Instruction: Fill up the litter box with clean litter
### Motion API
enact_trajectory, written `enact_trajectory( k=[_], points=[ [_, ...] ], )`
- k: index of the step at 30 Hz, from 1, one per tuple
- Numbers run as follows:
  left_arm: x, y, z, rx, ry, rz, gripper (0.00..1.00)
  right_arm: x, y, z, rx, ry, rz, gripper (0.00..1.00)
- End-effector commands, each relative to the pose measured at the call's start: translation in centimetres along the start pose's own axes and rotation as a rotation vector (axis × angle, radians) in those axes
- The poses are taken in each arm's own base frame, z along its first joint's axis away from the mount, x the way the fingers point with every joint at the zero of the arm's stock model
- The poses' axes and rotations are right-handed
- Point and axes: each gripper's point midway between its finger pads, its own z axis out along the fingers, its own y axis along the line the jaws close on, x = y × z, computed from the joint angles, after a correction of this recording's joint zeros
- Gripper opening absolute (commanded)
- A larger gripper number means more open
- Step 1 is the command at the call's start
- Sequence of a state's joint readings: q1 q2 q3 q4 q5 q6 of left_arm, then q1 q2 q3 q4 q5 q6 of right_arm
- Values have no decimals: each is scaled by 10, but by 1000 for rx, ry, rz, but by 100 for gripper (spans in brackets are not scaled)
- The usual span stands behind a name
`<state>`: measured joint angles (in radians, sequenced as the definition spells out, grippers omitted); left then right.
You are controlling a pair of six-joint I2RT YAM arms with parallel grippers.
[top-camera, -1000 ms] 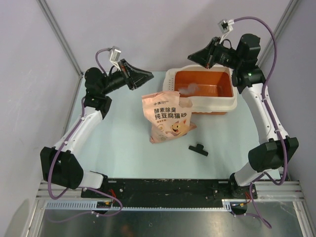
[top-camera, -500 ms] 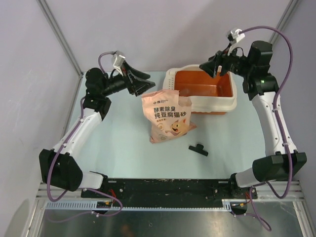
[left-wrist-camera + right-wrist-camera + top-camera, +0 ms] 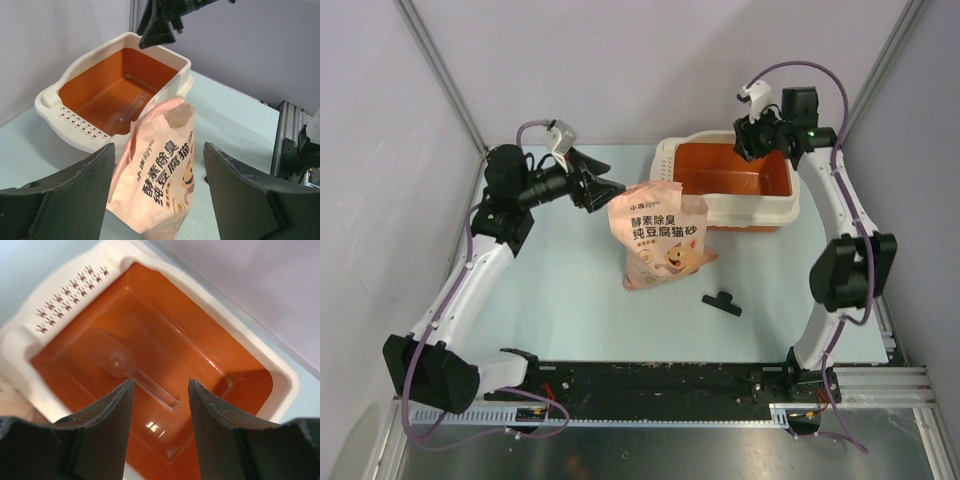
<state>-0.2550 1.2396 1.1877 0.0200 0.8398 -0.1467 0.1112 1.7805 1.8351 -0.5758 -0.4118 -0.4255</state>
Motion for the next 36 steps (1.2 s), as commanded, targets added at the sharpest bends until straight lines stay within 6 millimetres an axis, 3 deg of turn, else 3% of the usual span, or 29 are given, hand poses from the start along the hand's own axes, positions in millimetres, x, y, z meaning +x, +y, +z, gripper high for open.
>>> enact_trajectory(
  k=[1,4,5,8,10,13,20,24,27,30,31,33,35,36],
  points=[
    [0,-7,-14,-25,7,72,76,5,-13,22,-30,74,-225,54],
    [0,-8,-18,-24,14,93,76,25,-11,34,-84,146,-312,54],
    [2,-6,-18,-29,21,94,76,47,-8,44,-111,217,-302,54],
    [8,-1,-21,-47,39,90,76,81,-10,47,-149,342,-262,51],
    [12,-1,-21,-46,49,83,76,94,-14,44,-158,375,-238,49],
    [15,0,-20,-42,57,74,76,115,-9,29,-178,432,-190,49],
    [30,11,-11,-30,104,23,76,166,30,-18,-264,567,-183,44],
    [33,16,-7,-30,119,4,76,173,53,-50,-311,618,-121,40],
    [38,23,-2,-28,136,13,76,169,58,-56,-312,603,-133,41],
    [41,28,2,-22,147,2,76,159,39,-41,-219,544,-156,54],
    [46,31,4,-24,157,-10,76,155,27,-28,-183,515,-163,58],
    [48,31,5,-18,161,-16,76,155,17,-13,-163,504,-156,74],
    [54,32,6,-14,174,-31,76,160,11,11,-185,500,-164,100],
    [55,32,6,-13,177,-33,76,160,7,20,-187,502,-171,100]
  ],
)
